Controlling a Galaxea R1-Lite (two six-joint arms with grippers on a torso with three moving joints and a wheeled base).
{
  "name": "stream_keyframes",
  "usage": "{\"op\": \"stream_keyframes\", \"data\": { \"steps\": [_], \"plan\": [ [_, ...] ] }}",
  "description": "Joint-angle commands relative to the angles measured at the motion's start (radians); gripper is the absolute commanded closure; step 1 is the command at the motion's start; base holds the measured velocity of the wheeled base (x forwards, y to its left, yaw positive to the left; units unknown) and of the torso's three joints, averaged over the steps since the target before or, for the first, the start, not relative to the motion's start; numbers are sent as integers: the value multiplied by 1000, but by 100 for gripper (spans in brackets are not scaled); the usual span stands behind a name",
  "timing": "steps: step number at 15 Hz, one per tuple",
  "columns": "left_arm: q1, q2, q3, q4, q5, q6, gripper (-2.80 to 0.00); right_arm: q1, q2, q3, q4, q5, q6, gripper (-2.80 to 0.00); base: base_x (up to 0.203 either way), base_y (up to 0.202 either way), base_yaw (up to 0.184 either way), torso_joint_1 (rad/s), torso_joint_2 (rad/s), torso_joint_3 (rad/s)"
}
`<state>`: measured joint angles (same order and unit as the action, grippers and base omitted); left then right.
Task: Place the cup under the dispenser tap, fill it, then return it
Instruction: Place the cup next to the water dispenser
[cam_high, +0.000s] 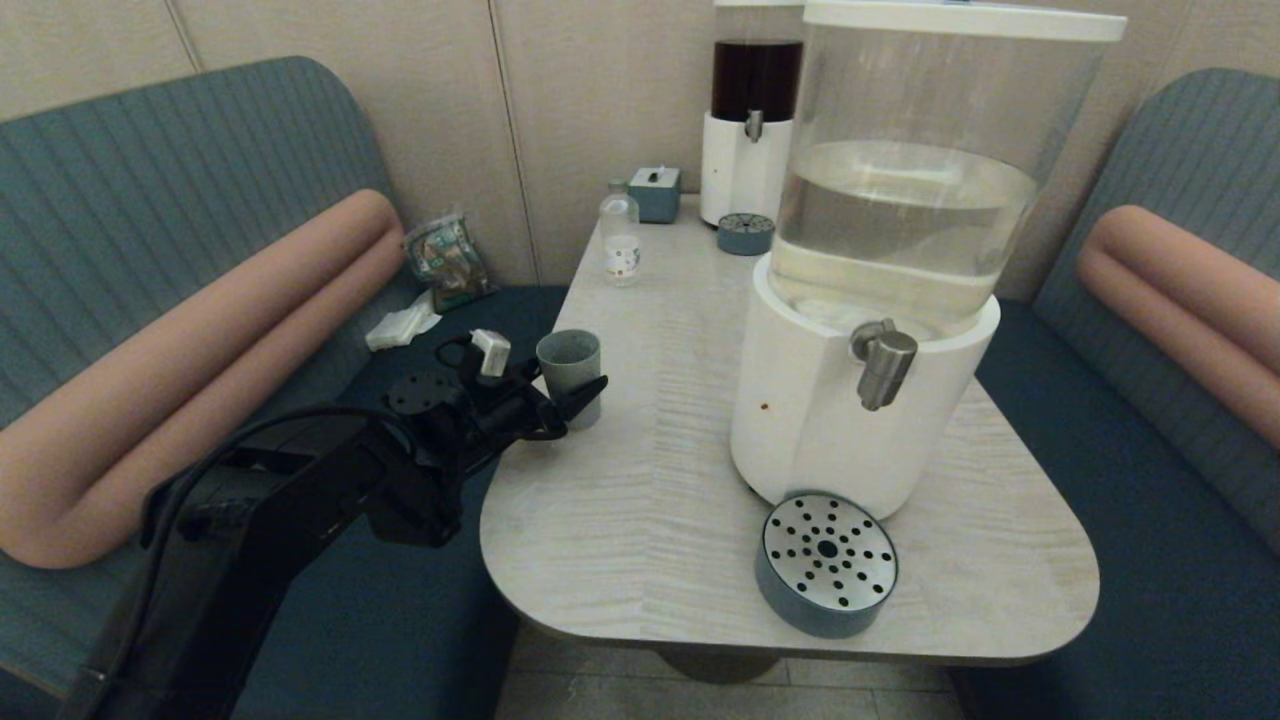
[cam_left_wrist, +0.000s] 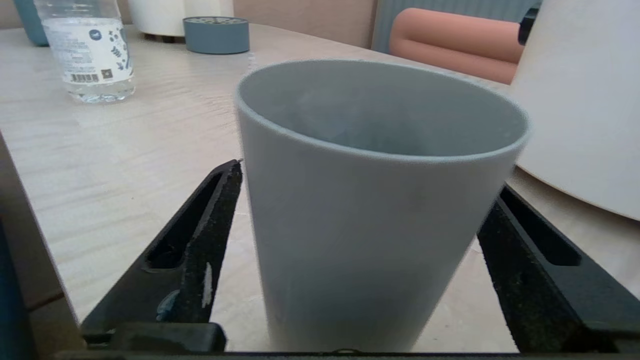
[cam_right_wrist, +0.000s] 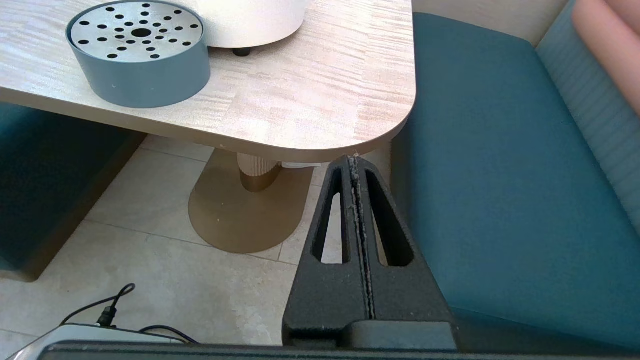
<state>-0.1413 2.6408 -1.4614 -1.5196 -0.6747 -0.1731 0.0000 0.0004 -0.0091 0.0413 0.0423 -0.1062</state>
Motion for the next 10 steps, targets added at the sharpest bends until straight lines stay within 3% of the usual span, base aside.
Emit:
{"op": "stream_keyframes", "data": {
  "steps": [1, 10],
  "plan": [
    [0, -16, 14, -10, -5, 2, -280, 0, 0, 0, 0, 1, -1, 0, 0, 0, 0, 0, 0, 0],
    [0, -165, 248, -10, -10, 32, -280, 0, 0, 0, 0, 1, -1, 0, 0, 0, 0, 0, 0, 0]
  ]
}}
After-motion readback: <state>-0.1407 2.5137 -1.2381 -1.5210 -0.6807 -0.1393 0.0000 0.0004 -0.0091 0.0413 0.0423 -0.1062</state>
